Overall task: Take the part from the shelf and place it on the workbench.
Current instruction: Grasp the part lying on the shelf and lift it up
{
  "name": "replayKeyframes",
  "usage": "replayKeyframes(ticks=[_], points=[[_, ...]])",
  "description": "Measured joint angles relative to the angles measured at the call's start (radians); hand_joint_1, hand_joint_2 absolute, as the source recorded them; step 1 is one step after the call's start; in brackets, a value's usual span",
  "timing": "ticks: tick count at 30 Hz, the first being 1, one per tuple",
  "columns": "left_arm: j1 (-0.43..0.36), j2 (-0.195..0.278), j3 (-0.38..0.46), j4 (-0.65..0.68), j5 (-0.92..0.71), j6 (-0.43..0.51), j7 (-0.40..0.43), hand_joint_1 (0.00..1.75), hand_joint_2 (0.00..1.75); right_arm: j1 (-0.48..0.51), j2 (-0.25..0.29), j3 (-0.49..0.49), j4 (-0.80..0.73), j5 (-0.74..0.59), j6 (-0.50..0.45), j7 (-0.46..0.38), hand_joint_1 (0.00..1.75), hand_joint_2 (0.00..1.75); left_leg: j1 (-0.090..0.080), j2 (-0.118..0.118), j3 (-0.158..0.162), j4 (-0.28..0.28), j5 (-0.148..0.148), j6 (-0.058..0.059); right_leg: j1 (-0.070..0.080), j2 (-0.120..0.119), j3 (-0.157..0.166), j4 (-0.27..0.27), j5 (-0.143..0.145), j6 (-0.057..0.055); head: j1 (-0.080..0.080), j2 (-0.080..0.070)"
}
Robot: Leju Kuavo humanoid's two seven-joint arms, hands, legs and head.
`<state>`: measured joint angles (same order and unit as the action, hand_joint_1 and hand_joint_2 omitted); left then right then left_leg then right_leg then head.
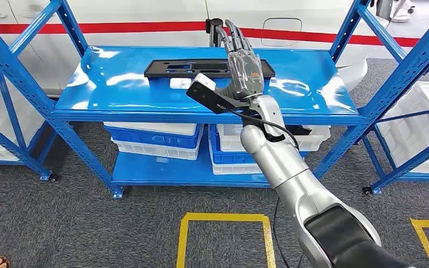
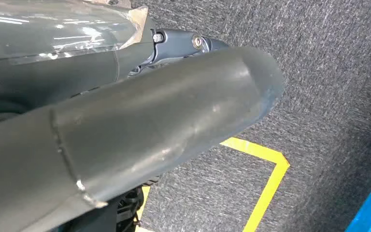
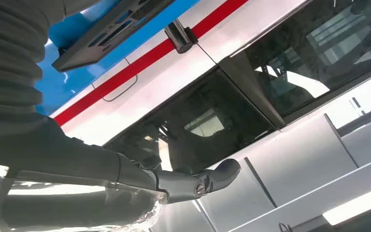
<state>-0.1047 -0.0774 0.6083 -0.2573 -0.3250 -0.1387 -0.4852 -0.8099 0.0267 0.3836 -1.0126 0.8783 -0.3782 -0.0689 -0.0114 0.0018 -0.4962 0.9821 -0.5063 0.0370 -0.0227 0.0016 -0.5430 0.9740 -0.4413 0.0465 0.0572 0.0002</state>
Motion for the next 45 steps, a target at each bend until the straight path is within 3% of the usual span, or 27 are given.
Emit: replayKeyframes(ticks=[2,5,7,9,10,11,12,14,16,19,21,24,25,26,27,29,31,34,36,39,40,41,42,44,45], points=[[0.0,0.001,0.0,0.0,-0.003,0.001,0.0,0.0,0.0,-0.003,-0.002,-0.001,0.002,-0.006,0.002,0.0,0.0,1.75,0.0,0.0,-0.003,0.002,0.001,0.002,0.0,0.0,-0.001,0.0,0.002,0.003,0.0,0.0],[-0.001,0.003,0.002,0.0,-0.008,0.001,-0.001,0.0,0.0,-0.014,-0.007,-0.006,0.004,-0.019,0.005,-0.002,0.0,1.75,0.005,0.002,-0.002,-0.004,0.011,0.017,-0.001,0.0,-0.02,0.019,-0.006,0.009,0.0,0.0],[-0.001,0.004,0.002,-0.001,-0.009,0.001,-0.002,0.0,0.0,-0.023,-0.011,-0.01,0.006,-0.024,0.009,-0.003,0.0,1.75,0.009,0.005,-0.002,-0.008,0.019,0.028,-0.001,-0.001,-0.074,0.114,-0.046,0.002,0.001,0.0],[0.0,0.004,0.003,-0.001,-0.011,0.001,-0.003,0.0,0.0,-0.026,-0.014,-0.012,0.011,-0.031,0.011,-0.005,0.0,1.75,0.008,0.005,-0.008,-0.008,0.021,0.032,0.001,-0.001,-0.15,0.259,-0.089,-0.003,0.002,0.0],[0.0,0.004,0.003,-0.001,-0.013,0.001,-0.003,0.0,0.0,-0.025,-0.016,-0.012,0.014,-0.035,0.011,-0.007,0.0,1.75,0.007,0.004,-0.009,-0.008,0.021,0.032,0.002,-0.001,-0.176,0.304,-0.096,-0.001,0.002,0.0],[0.001,0.004,0.003,-0.001,-0.016,0.001,-0.003,0.0,0.0,-0.024,-0.017,-0.012,0.017,-0.039,0.011,-0.009,0.0,1.75,0.006,0.003,-0.008,-0.007,0.021,0.032,0.003,-0.001,-0.183,0.31,-0.086,0.003,0.002,0.0],[0.001,0.004,0.003,-0.001,-0.018,0.001,-0.002,0.0,0.0,-0.024,-0.019,-0.012,0.02,-0.042,0.011,-0.012,0.0,1.75,0.005,0.0,-0.007,-0.006,0.02,0.03,0.003,-0.001,-0.17,0.272,-0.06,0.009,0.002,0.0],[0.001,0.002,0.003,-0.001,-0.024,0.0,-0.001,0.0,0.0,-0.027,-0.021,-0.014,0.023,-0.047,0.009,-0.016,0.0,1.75,0.003,-0.003,-0.005,-0.003,0.014,0.023,0.005,-0.002,-0.108,0.128,0.005,0.014,0.001,0.0],[-0.001,0.0,0.003,-0.001,-0.029,-0.001,0.001,0.0,0.0,-0.029,-0.021,-0.014,0.027,-0.052,0.006,-0.018,0.0,1.75,0.001,-0.004,-0.012,0.001,0.01,0.013,0.01,-0.001,-0.07,0.035,0.033,0.003,0.0,0.0],[-0.001,-0.003,0.003,-0.002,-0.035,-0.002,0.004,0.0,0.0,-0.03,-0.021,-0.012,0.032,-0.056,0.002,-0.019,0.0,1.75,0.002,-0.004,-0.022,0.004,0.007,-0.002,0.011,0.001,-0.069,0.02,0.032,-0.02,0.0,0.0],[-0.002,-0.004,0.003,-0.003,-0.037,-0.002,0.005,0.0,0.0,-0.033,-0.02,-0.012,0.034,-0.057,0.001,-0.019,0.0,1.75,0.006,-0.004,-0.04,0.045,-0.019,-0.014,0.003,0.001,-0.065,0.015,0.032,-0.038,-0.001,0.0],[-0.003,-0.005,0.003,-0.005,-0.038,-0.001,0.005,0.0,0.0,-0.033,-0.016,-0.011,0.037,-0.059,0.0,-0.021,0.0,1.75,0.015,-0.004,-0.146,0.235,-0.095,-0.03,0.003,0.001,-0.062,0.014,0.028,-0.055,-0.002,0.0],[-0.002,-0.005,0.003,-0.005,-0.038,0.0,0.005,0.0,0.0,-0.032,-0.016,-0.011,0.039,-0.061,0.0,-0.021,0.0,1.75,0.018,-0.004,-0.181,0.285,-0.103,-0.034,0.004,0.002,-0.062,0.014,0.028,-0.055,-0.002,0.0],[-0.001,-0.005,0.003,-0.006,-0.039,0.0,0.006,0.0,0.0,-0.03,-0.016,-0.011,0.041,-0.062,0.0,-0.022,0.0,1.75,0.021,-0.004,-0.2,0.299,-0.09,-0.036,0.005,0.002,-0.061,0.015,0.028,-0.055,-0.002,0.0],[-0.001,-0.005,0.003,-0.006,-0.039,-0.001,0.006,0.0,0.0,-0.03,-0.015,-0.011,0.042,-0.064,0.0,-0.022,0.0,1.75,0.023,-0.004,-0.196,0.27,-0.058,-0.036,0.005,0.003,-0.06,0.015,0.027,-0.055,-0.002,0.0],[-0.001,-0.004,0.004,-0.007,-0.04,-0.001,0.006,0.0,0.0,-0.031,-0.014,-0.01,0.043,-0.068,-0.001,-0.023,0.0,1.75,0.026,-0.004,-0.144,0.134,0.026,-0.033,0.005,0.005,-0.056,0.015,0.027,-0.054,-0.002,0.0],[-0.002,-0.003,0.005,-0.007,-0.041,-0.001,0.007,0.0,0.0,-0.034,-0.013,-0.01,0.044,-0.071,-0.003,-0.025,0.0,1.75,0.023,-0.005,-0.102,0.035,0.065,-0.026,0.011,0.007,-0.058,0.016,0.025,-0.049,-0.002,0.0],[-0.002,-0.003,0.005,-0.008,-0.045,0.0,0.007,0.0,0.0,-0.036,-0.012,-0.01,0.045,-0.071,-0.006,-0.027,0.0,1.75,0.017,-0.005,-0.096,0.015,0.068,-0.01,0.013,0.007,-0.063,0.016,0.025,-0.034,-0.001,0.0],[-0.003,-0.004,0.005,-0.008,-0.052,0.001,0.008,0.0,0.0,-0.037,-0.013,-0.01,0.045,-0.072,-0.008,-0.028,0.0,1.75,0.02,-0.004,-0.09,0.006,0.075,0.004,0.014,0.005,-0.08,0.048,0.007,-0.029,0.0,0.0],[-0.004,-0.005,0.005,-0.008,-0.059,0.001,0.008,0.0,0.0,-0.031,-0.016,-0.009,0.045,-0.072,-0.011,-0.028,0.0,1.75,0.021,-0.003,-0.087,0.002,0.078,0.015,0.011,0.005,-0.172,0.235,-0.069,-0.037,0.001,0.0],[-0.004,-0.005,0.005,-0.008,-0.06,0.001,0.008,0.0,0.0,-0.027,-0.017,-0.009,0.046,-0.072,-0.011,-0.028,0.0,1.75,0.021,-0.003,-0.087,0.002,0.078,0.015,0.01,0.005,-0.202,0.294,-0.086,-0.036,0.001,0.0],[-0.003,-0.005,0.005,-0.008,-0.061,0.001,0.008,0.0,0.0,-0.023,-0.018,-0.009,0.047,-0.073,-0.012,-0.028,0.0,1.75,0.021,-0.004,-0.087,0.002,0.078,0.014,0.01,0.005,-0.215,0.318,-0.089,-0.031,0.001,0.0],[-0.003,-0.006,0.005,-0.008,-0.062,0.001,0.009,0.0,0.0,-0.021,-0.019,-0.009,0.048,-0.073,-0.012,-0.028,0.0,1.75,0.021,-0.005,-0.087,0.003,0.077,0.013,0.009,0.004,-0.208,0.3,-0.076,-0.023,0.002,0.0],[-0.003,-0.008,0.005,-0.008,-0.067,0.001,0.012,0.0,0.0,-0.021,-0.02,-0.009,0.048,-0.075,-0.016,-0.028,0.0,1.75,0.022,-0.007,-0.083,0.005,0.073,0.007,0.005,0.0,-0.14,0.16,-0.021,-0.007,0.002,0.0],[-0.003,-0.009,0.006,-0.008,-0.07,0.001,0.013,0.0,0.0,-0.021,-0.02,-0.009,0.048,-0.076,-0.017,-0.028,0.0,1.75,0.02,-0.007,-0.083,0.007,0.068,0.002,0.005,-0.002,-0.103,0.091,0.003,-0.005,0.001,0.0]])
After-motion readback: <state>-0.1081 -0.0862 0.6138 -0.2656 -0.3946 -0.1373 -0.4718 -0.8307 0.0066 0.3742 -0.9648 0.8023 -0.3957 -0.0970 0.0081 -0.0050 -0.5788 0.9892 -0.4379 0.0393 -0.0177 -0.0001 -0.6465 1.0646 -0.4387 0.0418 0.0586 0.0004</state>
